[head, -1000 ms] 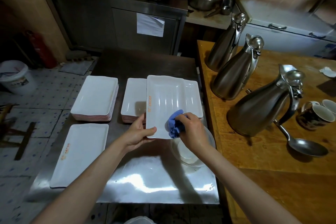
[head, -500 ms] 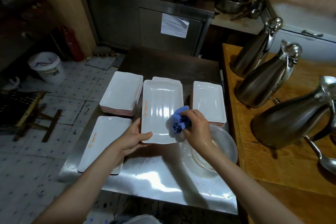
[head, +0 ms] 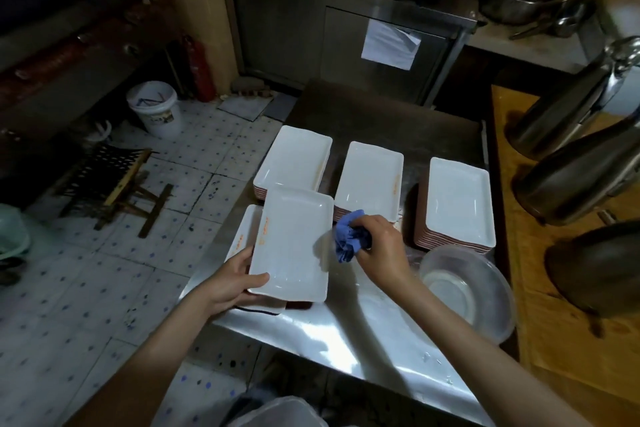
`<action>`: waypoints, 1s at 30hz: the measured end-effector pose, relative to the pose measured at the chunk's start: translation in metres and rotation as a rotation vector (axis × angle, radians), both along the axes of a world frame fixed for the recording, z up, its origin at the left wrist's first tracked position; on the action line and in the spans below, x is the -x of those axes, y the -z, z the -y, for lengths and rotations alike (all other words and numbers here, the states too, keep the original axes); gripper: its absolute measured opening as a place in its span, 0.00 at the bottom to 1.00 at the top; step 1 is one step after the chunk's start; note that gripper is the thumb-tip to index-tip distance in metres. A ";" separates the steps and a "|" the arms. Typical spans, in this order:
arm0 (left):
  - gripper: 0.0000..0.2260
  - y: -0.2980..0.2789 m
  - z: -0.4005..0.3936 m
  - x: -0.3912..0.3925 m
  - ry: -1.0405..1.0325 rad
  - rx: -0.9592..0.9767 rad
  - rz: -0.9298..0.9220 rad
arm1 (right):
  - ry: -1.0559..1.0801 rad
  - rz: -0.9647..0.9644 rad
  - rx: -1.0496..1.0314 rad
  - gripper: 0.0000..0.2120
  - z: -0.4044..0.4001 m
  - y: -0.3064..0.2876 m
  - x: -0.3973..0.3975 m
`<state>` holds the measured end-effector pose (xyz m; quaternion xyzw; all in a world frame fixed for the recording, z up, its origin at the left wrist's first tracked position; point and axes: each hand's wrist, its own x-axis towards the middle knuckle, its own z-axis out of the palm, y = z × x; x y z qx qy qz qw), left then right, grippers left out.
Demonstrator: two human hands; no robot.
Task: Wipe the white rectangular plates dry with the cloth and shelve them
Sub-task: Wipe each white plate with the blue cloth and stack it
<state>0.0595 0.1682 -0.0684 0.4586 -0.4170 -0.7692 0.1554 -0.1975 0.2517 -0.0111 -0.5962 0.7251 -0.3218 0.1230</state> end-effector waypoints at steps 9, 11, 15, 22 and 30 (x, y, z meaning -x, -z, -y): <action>0.28 0.020 -0.005 -0.045 -0.054 -0.083 0.091 | -0.045 0.018 0.002 0.12 0.014 0.003 -0.023; 0.28 0.021 -0.004 -0.048 -0.064 -0.093 0.099 | -0.039 0.014 -0.013 0.12 0.017 0.006 -0.026; 0.25 0.016 -0.003 -0.046 -0.056 -0.041 0.166 | -0.033 0.014 -0.042 0.13 0.021 0.012 -0.030; 0.25 0.015 -0.001 -0.048 -0.030 0.280 0.403 | 0.014 0.075 -0.068 0.14 0.024 0.014 -0.036; 0.23 0.010 0.001 -0.049 0.043 0.578 0.670 | 0.090 0.158 -0.122 0.16 0.030 0.014 -0.039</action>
